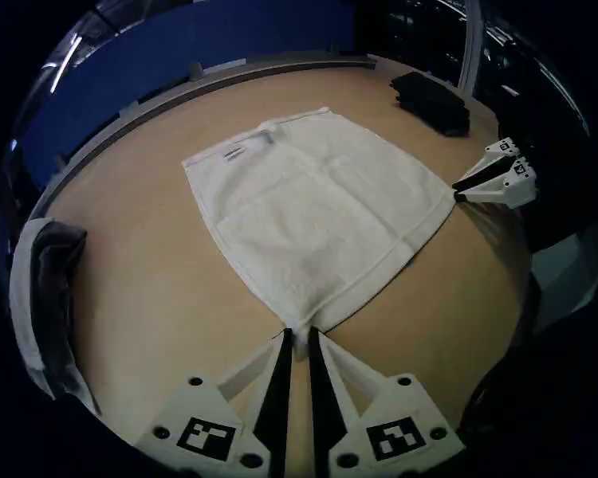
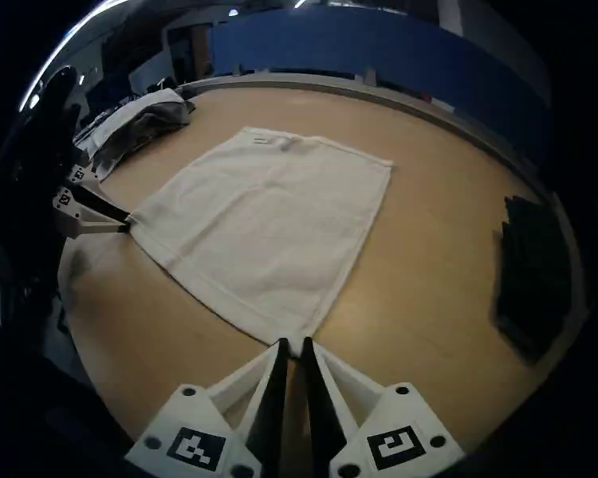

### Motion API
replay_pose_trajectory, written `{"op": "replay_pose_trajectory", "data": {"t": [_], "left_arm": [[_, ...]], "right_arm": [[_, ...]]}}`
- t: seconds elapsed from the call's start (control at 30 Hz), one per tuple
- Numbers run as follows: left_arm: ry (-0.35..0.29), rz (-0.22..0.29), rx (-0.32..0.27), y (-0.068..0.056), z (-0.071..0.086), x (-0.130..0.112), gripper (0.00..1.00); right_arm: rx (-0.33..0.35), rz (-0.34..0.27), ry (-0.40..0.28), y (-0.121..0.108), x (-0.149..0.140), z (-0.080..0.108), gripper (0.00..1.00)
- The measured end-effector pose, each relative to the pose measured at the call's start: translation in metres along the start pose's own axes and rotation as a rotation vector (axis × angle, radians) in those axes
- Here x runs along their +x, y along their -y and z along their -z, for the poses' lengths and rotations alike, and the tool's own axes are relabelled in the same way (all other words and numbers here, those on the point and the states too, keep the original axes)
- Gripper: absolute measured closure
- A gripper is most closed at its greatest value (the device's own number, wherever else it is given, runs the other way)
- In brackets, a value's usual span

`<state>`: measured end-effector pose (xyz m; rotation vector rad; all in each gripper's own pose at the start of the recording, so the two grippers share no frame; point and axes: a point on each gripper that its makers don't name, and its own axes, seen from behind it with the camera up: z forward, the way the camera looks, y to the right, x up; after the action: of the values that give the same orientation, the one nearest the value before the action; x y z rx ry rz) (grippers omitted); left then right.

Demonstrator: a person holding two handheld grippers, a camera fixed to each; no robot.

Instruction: Fold towel

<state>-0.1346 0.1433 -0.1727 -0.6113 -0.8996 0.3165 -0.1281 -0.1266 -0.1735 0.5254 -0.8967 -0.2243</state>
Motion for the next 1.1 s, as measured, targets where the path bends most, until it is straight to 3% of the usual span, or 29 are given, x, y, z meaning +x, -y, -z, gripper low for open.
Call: {"op": "replay_pose_trajectory", "data": {"t": [0.5, 1.1], "left_arm": [[0.010, 0.022, -0.010, 0.000, 0.005, 0.002, 0.90], [-0.015, 0.059, -0.006, -0.007, 0.051, 0.029, 0.90]], "right_arm": [[0.006, -0.001, -0.004, 0.000, 0.007, 0.012, 0.90], [0.014, -0.023, -0.071, 0.006, 0.034, 0.065, 0.90]]}}
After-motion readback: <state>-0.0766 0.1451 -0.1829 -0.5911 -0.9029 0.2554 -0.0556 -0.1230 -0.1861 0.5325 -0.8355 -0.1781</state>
